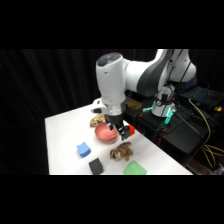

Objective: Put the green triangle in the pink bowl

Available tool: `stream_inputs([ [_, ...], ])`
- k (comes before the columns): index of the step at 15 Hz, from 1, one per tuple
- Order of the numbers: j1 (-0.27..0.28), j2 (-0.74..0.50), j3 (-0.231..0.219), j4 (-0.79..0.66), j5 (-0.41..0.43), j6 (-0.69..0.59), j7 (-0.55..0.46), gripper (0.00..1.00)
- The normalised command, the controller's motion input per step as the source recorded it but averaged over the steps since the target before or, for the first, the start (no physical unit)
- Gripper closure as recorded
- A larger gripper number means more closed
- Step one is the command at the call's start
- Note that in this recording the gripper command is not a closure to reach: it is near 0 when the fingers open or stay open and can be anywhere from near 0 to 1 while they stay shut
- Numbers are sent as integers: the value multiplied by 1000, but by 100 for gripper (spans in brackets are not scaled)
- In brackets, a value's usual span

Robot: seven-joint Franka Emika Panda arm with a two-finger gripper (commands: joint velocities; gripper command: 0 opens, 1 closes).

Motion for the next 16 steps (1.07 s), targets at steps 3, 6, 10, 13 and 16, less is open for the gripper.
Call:
stream_inputs([
  [3,183,90,96,53,-140,-11,194,0],
  [6,183,70,90,44,-157,-42,183,0],
  [10,127,212,44,258,-178,-129,84,0],
  [13,115,336,-5,398,-223,-119,63,0],
  [16,73,374,-35,444,-157,-91,-35,0],
])
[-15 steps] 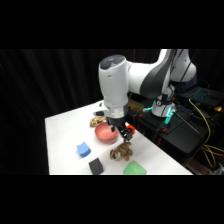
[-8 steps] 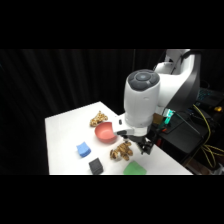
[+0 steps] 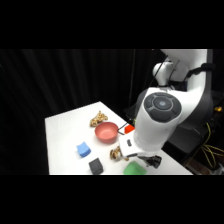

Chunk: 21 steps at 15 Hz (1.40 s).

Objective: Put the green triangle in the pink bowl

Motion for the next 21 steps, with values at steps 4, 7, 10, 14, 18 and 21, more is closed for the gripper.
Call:
stream_inputs([
  [4,8,314,-42,399,-17,-86,-136,0],
  [7,-36,228,-20,336,54,-89,-213,0],
  [10,-67,135,16,219,119,-84,-241,0],
  [14,-62,62,41,104,138,-88,-233,0],
  [18,-71,34,75,31,152,-109,-240,0],
  [21,-66,6,70,-18,109,-78,-222,100],
])
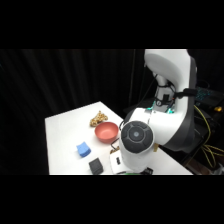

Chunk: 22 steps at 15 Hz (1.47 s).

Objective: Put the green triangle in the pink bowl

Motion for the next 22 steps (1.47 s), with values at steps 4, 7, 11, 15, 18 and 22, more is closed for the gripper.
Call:
stream_inputs([
  [4,-60,-23,49,-35,81,-59,-180,100],
  [7,-45,-54,25,-51,50,-56,-141,100],
  [11,-62,-168,6,-91,44,-80,-128,100],
  [15,-82,-374,-29,-208,22,-78,-86,100],
  [18,-76,-432,-51,-242,-15,-49,-31,100],
  [22,-56,-404,-44,-240,-49,4,34,94],
])
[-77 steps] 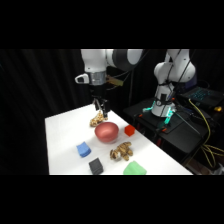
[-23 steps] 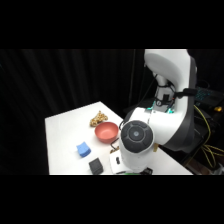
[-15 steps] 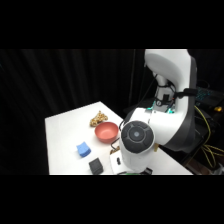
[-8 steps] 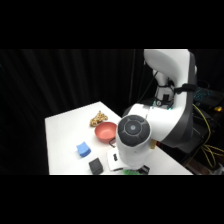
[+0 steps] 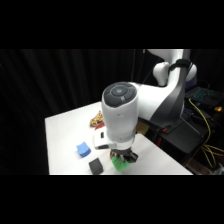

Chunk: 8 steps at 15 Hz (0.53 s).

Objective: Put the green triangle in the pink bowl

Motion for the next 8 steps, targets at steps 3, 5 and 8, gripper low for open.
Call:
stream_inputs([
  [3,-87,-351,-62,-180,-82,33,68,93],
  [5,-133,-349,-71,-194,-70,66,83,93],
  [8,-145,-348,-73,-254,-62,115,127,93],
])
